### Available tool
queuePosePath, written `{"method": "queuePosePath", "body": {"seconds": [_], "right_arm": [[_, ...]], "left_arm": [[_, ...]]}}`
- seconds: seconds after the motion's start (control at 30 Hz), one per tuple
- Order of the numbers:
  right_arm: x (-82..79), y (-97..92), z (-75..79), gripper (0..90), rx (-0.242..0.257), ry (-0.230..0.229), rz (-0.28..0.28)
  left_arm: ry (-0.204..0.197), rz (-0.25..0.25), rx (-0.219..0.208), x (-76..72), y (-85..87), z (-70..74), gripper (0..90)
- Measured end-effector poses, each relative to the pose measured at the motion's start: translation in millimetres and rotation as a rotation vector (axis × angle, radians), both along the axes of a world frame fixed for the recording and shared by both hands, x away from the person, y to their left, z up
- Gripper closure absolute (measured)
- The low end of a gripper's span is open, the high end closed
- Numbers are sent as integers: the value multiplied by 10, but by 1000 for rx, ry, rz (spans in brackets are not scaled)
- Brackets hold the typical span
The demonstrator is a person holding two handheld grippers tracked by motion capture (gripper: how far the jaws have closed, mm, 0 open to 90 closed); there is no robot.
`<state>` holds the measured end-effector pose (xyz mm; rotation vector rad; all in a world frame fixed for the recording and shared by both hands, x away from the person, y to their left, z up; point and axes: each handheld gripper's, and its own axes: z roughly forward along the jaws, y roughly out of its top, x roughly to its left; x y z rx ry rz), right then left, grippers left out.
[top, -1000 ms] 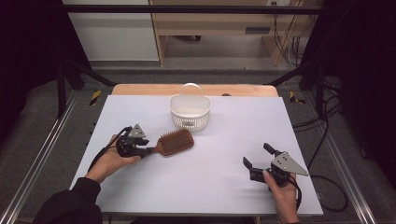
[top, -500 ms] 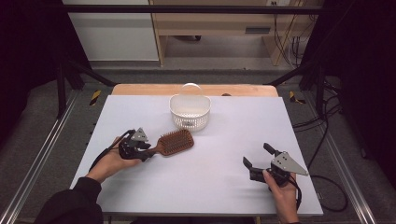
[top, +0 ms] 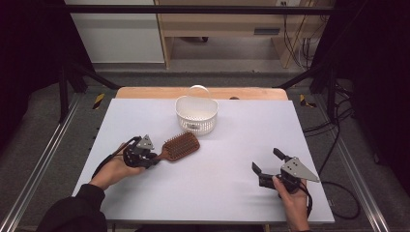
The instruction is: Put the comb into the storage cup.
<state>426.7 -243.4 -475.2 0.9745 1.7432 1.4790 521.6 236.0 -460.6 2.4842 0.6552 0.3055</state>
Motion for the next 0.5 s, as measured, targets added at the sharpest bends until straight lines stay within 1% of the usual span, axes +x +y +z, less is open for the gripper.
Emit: {"method": "queuePosePath", "body": {"seconds": [0.1, 0.27, 0.37, 0.5], "right_arm": [[1, -2, -1, 50, 1, 0, -1], [1, 1, -1, 50, 0, -1, -1], [2, 3, -2, 50, 1, 1, -1], [2, 12, -4, 50, -3, 1, 2]], "left_arm": [[6, -3, 2, -30, 21, 3, 702], [26, 11, 10, -129, 82, 14, 702], [34, 32, 13, -210, 119, 19, 701], [47, 50, 16, -270, 135, 25, 701]]}}
